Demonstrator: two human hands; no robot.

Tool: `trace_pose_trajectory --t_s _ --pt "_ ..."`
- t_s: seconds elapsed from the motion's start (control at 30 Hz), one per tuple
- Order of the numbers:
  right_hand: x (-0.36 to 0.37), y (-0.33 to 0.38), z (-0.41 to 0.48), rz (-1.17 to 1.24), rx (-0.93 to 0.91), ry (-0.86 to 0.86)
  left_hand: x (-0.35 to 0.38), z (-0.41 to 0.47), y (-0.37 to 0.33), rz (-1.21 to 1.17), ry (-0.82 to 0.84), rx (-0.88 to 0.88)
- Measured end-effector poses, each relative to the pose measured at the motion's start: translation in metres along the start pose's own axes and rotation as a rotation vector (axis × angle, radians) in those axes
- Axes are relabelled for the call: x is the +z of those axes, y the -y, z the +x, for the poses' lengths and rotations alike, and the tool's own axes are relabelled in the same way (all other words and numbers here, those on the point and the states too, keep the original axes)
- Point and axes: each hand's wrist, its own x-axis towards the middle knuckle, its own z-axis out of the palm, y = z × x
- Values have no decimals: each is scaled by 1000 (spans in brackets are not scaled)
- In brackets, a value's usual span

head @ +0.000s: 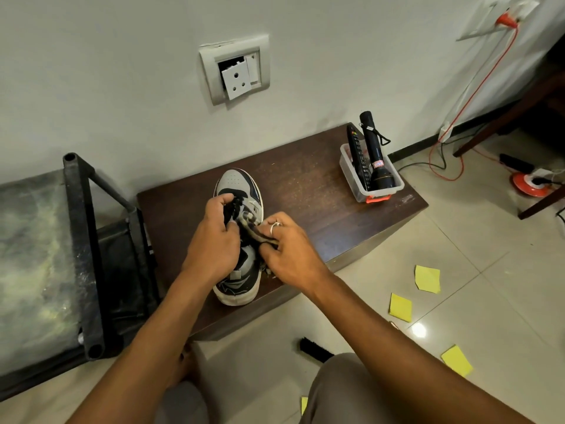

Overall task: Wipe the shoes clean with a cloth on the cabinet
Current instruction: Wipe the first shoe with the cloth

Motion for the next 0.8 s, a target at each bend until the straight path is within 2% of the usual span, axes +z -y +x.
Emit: trace_pose_trajectory --t_s 0.1,0.17,0.43,0.63,0.8 --pt "5 -2 30 -109 -35 -21 -1 0 -3 43 25 -28" --pt "6 0 46 -137 4 -32 -2 -1 -3 42 20 -39" --pt "-4 6 -12 86 60 43 1 2 1 19 -5 -21" --pt "2 6 42 -85 13 -20 -2 3 1 12 40 -31" --pt "-5 11 -1 124 56 74 -1 3 3 -16 21 -28"
